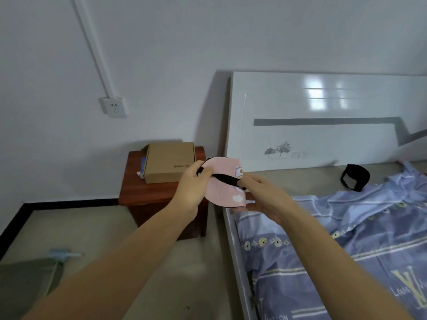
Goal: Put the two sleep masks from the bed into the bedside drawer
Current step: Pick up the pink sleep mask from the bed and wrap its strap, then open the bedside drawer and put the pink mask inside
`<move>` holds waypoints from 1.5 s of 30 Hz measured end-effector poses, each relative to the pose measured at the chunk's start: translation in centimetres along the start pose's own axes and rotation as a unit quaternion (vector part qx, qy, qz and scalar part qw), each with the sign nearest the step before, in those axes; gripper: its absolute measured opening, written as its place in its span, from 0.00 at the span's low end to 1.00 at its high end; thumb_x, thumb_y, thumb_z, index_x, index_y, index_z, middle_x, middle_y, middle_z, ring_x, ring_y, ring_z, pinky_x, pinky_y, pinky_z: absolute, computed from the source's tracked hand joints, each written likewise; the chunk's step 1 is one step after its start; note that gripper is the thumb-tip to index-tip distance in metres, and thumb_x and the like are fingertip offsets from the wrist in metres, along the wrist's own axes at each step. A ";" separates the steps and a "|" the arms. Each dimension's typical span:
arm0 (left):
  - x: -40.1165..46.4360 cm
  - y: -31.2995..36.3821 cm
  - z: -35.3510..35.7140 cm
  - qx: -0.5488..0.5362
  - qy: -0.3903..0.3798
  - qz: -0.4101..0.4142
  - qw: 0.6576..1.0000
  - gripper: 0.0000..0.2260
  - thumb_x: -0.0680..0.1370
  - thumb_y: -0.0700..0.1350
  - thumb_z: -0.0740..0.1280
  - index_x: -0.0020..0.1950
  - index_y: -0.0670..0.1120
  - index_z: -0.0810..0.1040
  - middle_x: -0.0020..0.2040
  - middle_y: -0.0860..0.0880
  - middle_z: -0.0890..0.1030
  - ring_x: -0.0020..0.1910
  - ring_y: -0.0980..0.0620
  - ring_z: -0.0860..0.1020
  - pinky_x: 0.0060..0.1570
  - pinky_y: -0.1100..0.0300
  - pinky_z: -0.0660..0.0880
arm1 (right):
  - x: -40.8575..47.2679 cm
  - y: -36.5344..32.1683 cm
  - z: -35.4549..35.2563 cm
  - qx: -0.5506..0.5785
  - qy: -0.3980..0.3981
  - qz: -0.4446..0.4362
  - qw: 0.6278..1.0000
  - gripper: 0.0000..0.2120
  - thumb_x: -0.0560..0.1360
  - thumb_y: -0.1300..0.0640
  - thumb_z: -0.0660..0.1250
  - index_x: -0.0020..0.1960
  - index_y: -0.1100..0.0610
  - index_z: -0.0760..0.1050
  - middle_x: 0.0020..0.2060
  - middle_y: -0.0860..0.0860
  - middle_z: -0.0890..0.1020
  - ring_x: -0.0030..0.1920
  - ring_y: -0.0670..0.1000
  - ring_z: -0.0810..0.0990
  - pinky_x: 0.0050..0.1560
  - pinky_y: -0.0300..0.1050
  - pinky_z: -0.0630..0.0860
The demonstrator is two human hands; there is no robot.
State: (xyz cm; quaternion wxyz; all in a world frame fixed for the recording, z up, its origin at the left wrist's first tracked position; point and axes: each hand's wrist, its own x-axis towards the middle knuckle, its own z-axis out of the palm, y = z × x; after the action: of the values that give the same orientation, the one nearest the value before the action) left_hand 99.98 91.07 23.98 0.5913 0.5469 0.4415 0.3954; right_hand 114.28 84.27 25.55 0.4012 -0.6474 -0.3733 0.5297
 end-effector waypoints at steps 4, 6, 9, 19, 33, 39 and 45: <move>0.0 -0.3 -1.3 -0.111 0.032 -0.065 0.991 0.09 0.78 0.39 0.60 0.45 0.50 0.79 0.47 0.45 0.81 0.45 0.48 0.80 0.46 0.50 0.77 | 0.8 0.8 0.0 -0.030 -0.024 -0.039 0.999 0.09 0.78 0.55 0.61 0.50 0.59 0.76 0.50 0.58 0.80 0.48 0.52 0.78 0.49 0.47 0.82; -0.3 -1.0 -2.1 -0.068 0.023 -0.045 0.996 0.08 0.78 0.40 0.62 0.46 0.50 0.79 0.46 0.46 0.81 0.43 0.50 0.80 0.42 0.54 0.77 | 1.8 1.0 0.3 -0.025 -0.029 -0.038 0.999 0.07 0.77 0.51 0.62 0.49 0.52 0.78 0.50 0.55 0.83 0.46 0.49 0.81 0.43 0.43 0.81; -0.2 -2.4 -3.2 -0.044 0.012 -0.056 0.997 0.07 0.77 0.42 0.64 0.44 0.52 0.79 0.44 0.50 0.82 0.43 0.53 0.80 0.40 0.58 0.79 | 4.1 1.6 1.5 -0.007 -0.026 -0.029 0.999 0.09 0.76 0.52 0.66 0.45 0.55 0.82 0.46 0.61 0.84 0.43 0.53 0.81 0.44 0.46 0.80; 5.5 -12.2 -10.5 -0.129 -0.047 -0.257 0.956 0.05 0.77 0.40 0.65 0.42 0.45 0.77 0.39 0.49 0.80 0.34 0.57 0.81 0.32 0.64 0.78 | 14.0 9.1 7.8 0.087 -0.067 0.125 0.986 0.08 0.77 0.59 0.63 0.44 0.61 0.79 0.43 0.59 0.80 0.40 0.52 0.79 0.42 0.45 0.77; 19.6 -34.6 -24.0 0.100 0.079 -0.408 0.904 0.10 0.78 0.37 0.59 0.59 0.40 0.71 0.57 0.41 0.74 0.53 0.46 0.74 0.50 0.60 0.75 | 33.3 25.8 12.3 -0.204 0.070 0.186 0.958 0.11 0.79 0.59 0.57 0.56 0.62 0.74 0.55 0.61 0.78 0.51 0.56 0.76 0.51 0.49 0.72; 23.5 -39.9 -25.4 0.106 0.215 -0.224 0.945 0.24 0.74 0.33 0.65 0.69 0.42 0.64 0.59 0.51 0.69 0.58 0.51 0.70 0.63 0.56 0.67 | 40.0 30.1 10.8 -0.291 0.159 0.066 0.941 0.14 0.76 0.68 0.60 0.61 0.68 0.72 0.70 0.63 0.62 0.66 0.60 0.67 0.59 0.32 0.58; 23.2 -41.5 -26.5 0.129 0.223 -0.204 0.945 0.25 0.73 0.29 0.58 0.69 0.44 0.62 0.58 0.50 0.70 0.58 0.54 0.68 0.65 0.54 0.67 | 40.6 31.4 10.4 -0.293 0.184 0.039 0.937 0.13 0.76 0.66 0.59 0.61 0.67 0.71 0.67 0.64 0.65 0.63 0.62 0.70 0.54 0.33 0.61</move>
State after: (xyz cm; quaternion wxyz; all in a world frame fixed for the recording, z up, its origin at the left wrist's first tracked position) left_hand 81.00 117.33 -19.70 0.4702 0.4148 0.7111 0.3181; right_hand 112.39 109.87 -20.10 0.2344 -0.8363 -0.4066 0.2834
